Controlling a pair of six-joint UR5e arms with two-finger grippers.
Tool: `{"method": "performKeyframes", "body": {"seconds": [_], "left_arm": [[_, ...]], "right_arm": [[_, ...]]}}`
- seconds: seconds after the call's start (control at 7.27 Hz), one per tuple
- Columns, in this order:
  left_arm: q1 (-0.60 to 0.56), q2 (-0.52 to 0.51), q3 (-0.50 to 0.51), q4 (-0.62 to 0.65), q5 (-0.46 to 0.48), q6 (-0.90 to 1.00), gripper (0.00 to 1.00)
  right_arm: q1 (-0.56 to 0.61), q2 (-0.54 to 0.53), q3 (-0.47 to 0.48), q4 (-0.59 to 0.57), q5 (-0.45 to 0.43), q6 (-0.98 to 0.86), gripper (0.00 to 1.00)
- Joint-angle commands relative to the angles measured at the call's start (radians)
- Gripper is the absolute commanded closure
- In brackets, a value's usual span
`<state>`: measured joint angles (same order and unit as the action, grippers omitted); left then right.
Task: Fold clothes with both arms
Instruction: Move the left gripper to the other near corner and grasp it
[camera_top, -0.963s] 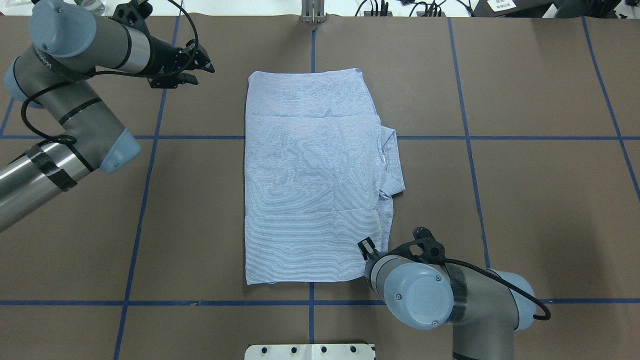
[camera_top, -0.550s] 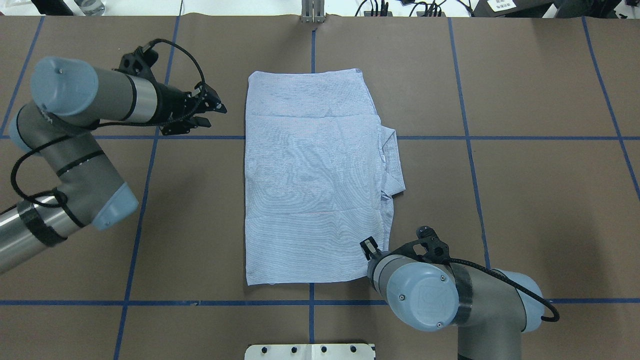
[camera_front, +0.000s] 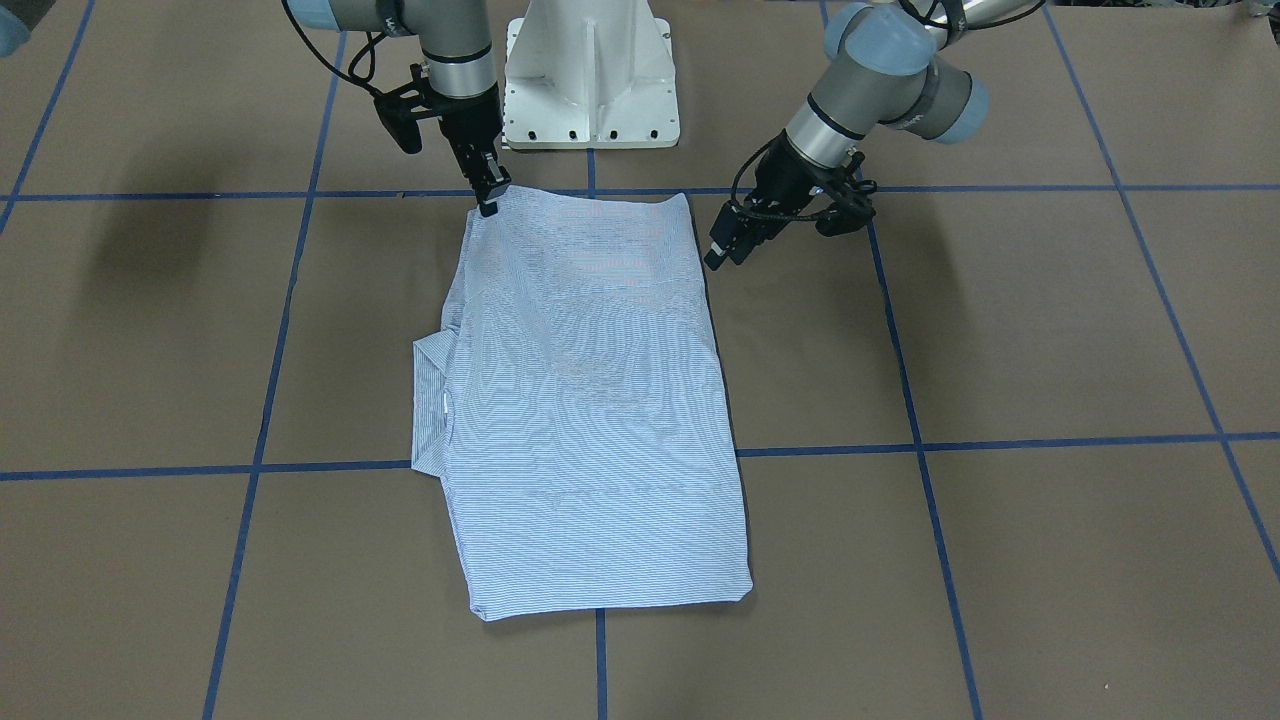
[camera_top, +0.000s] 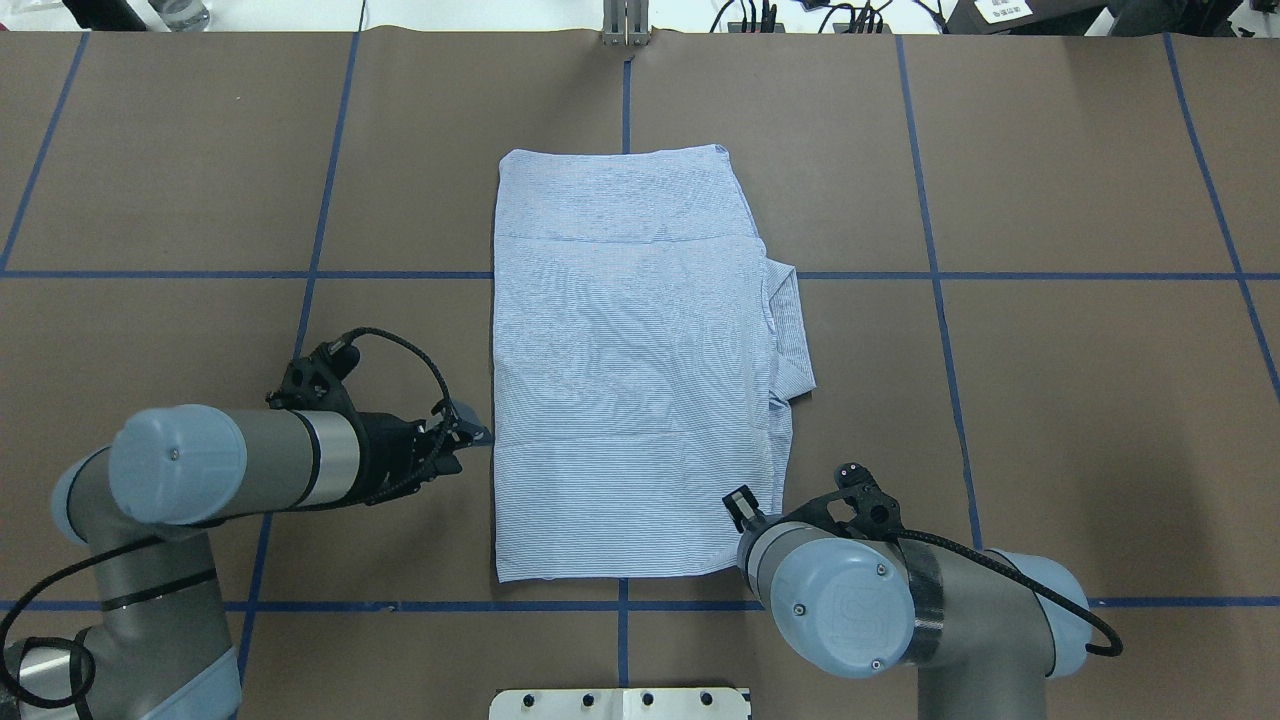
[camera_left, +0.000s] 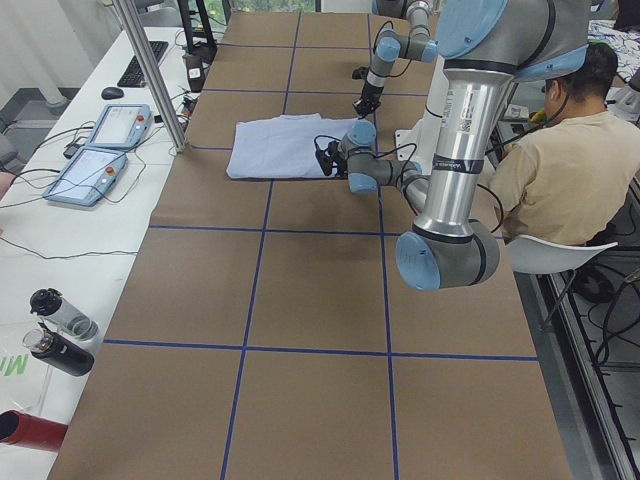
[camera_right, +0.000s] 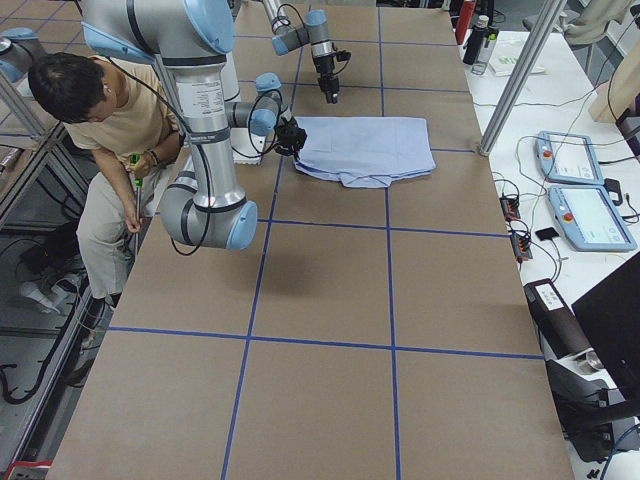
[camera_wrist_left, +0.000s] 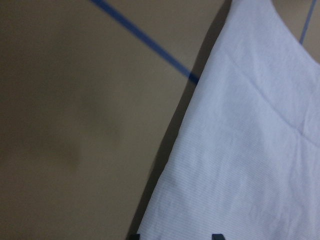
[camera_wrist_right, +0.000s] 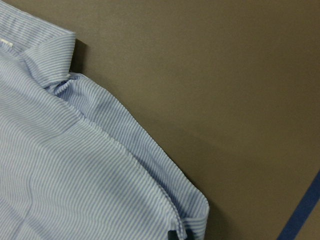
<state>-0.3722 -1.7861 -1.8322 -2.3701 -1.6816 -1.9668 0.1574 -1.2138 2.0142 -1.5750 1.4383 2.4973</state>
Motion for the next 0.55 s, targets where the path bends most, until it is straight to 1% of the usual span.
{"method": "performKeyframes", "body": {"seconds": [0.0, 0.41], "left_arm": [[0.081, 0.008, -0.002, 0.002, 0.033, -0.027, 0.45], [0.121, 0.008, -0.002, 0.002, 0.039, -0.047, 0.52]], "right_arm": [[-0.001, 0.0, 0.0, 0.0, 0.001, -0.002, 1.0], [-0.001, 0.002, 0.001, 0.0, 0.001, 0.0, 1.0]]}}
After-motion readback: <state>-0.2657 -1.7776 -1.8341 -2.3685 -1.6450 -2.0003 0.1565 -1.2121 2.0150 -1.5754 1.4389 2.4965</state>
